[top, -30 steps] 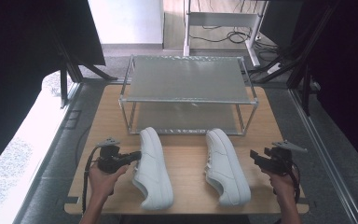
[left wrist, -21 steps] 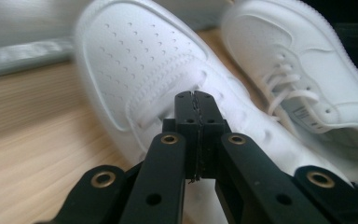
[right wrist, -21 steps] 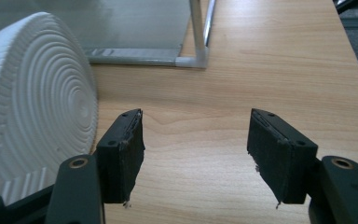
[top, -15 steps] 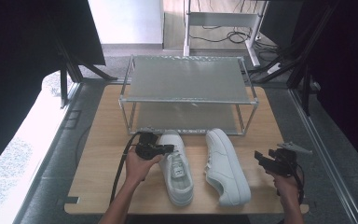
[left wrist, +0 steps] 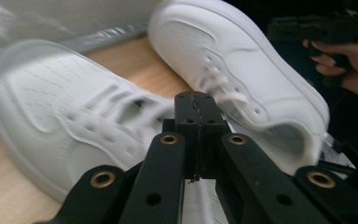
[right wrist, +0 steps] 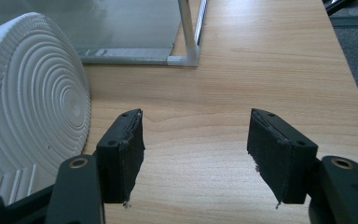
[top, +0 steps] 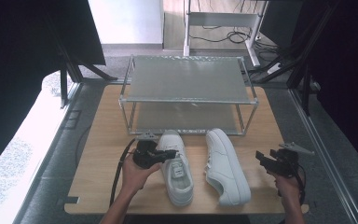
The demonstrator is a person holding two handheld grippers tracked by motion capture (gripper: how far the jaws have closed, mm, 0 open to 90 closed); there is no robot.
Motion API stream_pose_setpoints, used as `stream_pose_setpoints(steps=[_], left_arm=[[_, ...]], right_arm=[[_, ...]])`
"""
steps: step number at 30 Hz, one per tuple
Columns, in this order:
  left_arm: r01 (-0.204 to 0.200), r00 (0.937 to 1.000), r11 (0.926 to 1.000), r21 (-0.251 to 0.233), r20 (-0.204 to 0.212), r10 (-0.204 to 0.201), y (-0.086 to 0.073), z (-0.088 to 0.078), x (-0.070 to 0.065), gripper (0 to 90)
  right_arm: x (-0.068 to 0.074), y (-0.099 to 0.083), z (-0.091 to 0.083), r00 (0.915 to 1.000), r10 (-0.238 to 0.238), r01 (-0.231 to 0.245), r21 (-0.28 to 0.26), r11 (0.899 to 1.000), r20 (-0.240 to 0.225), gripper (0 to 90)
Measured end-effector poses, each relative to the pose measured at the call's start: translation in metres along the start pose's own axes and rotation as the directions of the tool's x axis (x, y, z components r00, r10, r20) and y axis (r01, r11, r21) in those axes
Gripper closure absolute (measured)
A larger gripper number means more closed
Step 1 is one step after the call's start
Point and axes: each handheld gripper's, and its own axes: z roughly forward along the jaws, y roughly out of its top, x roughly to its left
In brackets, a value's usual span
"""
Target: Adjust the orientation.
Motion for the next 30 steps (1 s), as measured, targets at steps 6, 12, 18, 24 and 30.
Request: stream_pose_setpoints(steps=[6, 12, 18, 24, 30], left_arm=[[-0.009, 0.9998, 0.9991, 0.041, 0.016, 0.008, -0.015, 0.014, -0.01, 89.9], [-0.041, 0.9991, 0.9945, 0.096, -0.01, 0.042, -0.023, 0.02, -0.019, 90.0], [-0.035, 0.9993, 0.9919, 0.122, -0.01, 0.037, -0.032, 0.024, -0.018, 90.0], [-0.029, 0.9989, 0.9923, 0.12, -0.032, 0.033, -0.035, 0.016, -0.013, 90.0], [0.004, 0.9986, 0.9942, 0.108, -0.052, 0.002, -0.039, 0.001, 0.0, 90.0]], right_arm=[[0.003, -0.001, 0.002, 1.0, -0.009, 0.009, 0.005, 1.0, -0.001, 36.0], [0.004, -0.003, 0.004, 0.9998, -0.019, 0.019, 0.022, 1.0, -0.002, 35.9], [0.007, -0.003, 0.005, 0.9994, -0.034, 0.034, 0.025, 0.999, -0.003, 35.8], [0.005, -0.003, 0.004, 0.9996, -0.029, 0.029, 0.021, 0.999, -0.001, 35.8], [0.004, -0.003, 0.004, 0.9996, -0.028, 0.028, 0.02, 0.999, 0.001, 35.8]])
